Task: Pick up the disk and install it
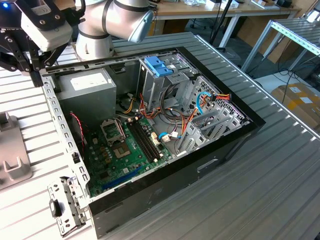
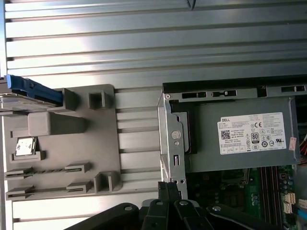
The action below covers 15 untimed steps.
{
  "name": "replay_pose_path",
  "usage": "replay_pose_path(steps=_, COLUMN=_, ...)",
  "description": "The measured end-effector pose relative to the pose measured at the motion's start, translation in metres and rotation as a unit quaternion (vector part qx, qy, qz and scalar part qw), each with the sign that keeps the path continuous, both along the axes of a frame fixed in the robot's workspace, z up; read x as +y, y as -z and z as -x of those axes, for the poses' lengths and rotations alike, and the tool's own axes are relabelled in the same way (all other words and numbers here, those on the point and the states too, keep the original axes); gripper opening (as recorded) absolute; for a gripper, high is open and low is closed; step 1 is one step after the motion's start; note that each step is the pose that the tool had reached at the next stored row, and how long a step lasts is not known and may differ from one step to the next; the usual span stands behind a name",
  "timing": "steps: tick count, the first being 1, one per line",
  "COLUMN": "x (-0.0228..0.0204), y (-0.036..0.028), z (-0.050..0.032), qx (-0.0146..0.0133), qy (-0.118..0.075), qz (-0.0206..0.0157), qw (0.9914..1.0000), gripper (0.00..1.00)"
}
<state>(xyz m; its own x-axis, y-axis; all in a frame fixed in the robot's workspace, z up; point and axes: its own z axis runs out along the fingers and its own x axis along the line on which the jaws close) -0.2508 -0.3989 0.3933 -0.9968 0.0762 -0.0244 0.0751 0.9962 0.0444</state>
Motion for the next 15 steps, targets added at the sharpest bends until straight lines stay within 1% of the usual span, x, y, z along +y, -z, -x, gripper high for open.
replay_pose_path(steps=15, x=0.0, y=0.0, z=0.0068, qx=0.0, qy=0.0, qz=0.0, qw=1.0, gripper=0.11)
